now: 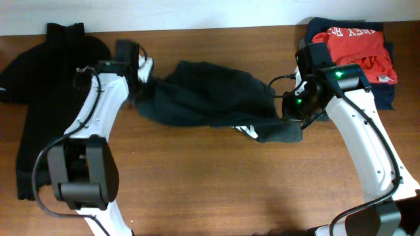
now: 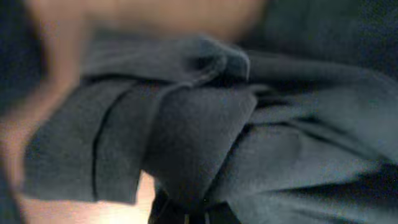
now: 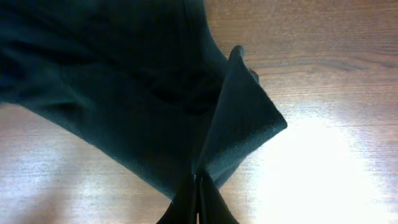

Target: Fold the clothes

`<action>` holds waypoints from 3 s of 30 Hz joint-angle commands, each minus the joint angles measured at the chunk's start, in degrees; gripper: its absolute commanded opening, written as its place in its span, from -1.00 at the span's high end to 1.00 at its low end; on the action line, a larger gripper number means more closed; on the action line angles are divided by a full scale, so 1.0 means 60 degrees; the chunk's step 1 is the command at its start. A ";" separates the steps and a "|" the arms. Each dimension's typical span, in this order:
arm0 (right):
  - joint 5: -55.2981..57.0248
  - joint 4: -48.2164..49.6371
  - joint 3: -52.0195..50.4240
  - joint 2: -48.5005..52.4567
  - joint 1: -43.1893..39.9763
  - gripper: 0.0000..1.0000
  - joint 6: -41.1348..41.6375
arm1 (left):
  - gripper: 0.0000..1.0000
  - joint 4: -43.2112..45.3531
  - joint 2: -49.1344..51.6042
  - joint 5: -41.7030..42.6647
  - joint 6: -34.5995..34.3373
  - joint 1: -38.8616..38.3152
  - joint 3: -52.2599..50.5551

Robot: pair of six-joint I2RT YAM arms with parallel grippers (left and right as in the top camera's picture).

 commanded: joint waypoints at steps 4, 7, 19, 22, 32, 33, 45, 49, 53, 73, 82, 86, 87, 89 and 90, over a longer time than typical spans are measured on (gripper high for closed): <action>0.0215 -0.0026 0.0047 -0.0007 -0.0007 0.92 -0.0058 | 0.98 0.1140 -0.0178 -0.0284 -0.0051 -0.0011 0.0448; 0.0215 -0.0055 0.0047 -0.0007 -0.0007 0.92 -0.0058 | 0.99 0.1035 -0.0102 -0.0284 -0.0051 -0.0011 0.0448; 0.0208 -0.0055 0.0047 -0.0007 -0.0007 0.92 -0.0047 | 0.99 -0.6936 -0.0889 0.0011 -0.1457 -0.0011 0.3122; 0.0029 -0.0058 0.0047 -0.0011 -0.0007 0.92 -0.0055 | 0.99 -0.8127 -0.0911 0.0047 -0.1453 -0.0058 0.3195; 0.0193 0.0576 -0.0160 0.0011 -0.0015 0.92 -0.0076 | 0.95 -0.6251 0.0029 -0.0466 -0.1348 -0.0073 0.1191; 0.0273 0.1020 -0.0255 0.0036 -0.0015 0.92 -0.0244 | 0.69 -0.5992 0.0222 -0.0747 -0.1351 -0.0073 0.1005; 0.0958 0.7457 -0.0874 0.2262 -0.0911 0.92 -0.0350 | -0.18 -0.2310 0.1843 -0.1537 -0.1351 0.0597 0.0805; 0.0138 0.7814 -0.0874 0.2707 -0.1402 0.92 -0.0386 | -0.32 -0.3319 0.1843 -0.1435 -0.1348 0.0590 0.0805; -0.0062 0.7530 -0.0874 0.2710 -0.1450 0.88 -0.0426 | -0.37 -0.3891 0.1843 0.0124 -0.0222 0.0590 0.0805; -0.0798 0.6579 -0.0874 0.2714 -0.1453 0.14 -0.0572 | 0.99 -0.2404 0.2328 -0.1268 0.0379 0.0590 0.0736; -0.0801 0.6415 -0.0874 0.2714 -0.1453 0.14 -0.0565 | 0.99 -0.2798 0.2317 -0.1464 -0.0488 0.0652 0.5140; -0.0805 0.6404 -0.0874 0.2714 -0.1450 0.14 -0.0565 | 0.99 -0.1920 0.2317 -0.1555 -0.0488 0.0652 0.6528; -0.0801 0.6386 -0.0874 0.2714 -0.1446 0.14 -0.0565 | 0.99 -0.1698 0.2317 -0.1716 -0.0488 0.0659 0.6528; -0.0801 0.6346 -0.0874 0.2714 -0.1446 0.14 -0.0565 | 0.99 -0.1096 0.2452 -0.2386 -0.0484 0.0681 0.6506; -0.0801 0.6339 -0.0874 0.2714 -0.1446 0.14 -0.0565 | 0.99 -0.0805 0.2510 -0.2794 -0.0484 0.0692 0.6506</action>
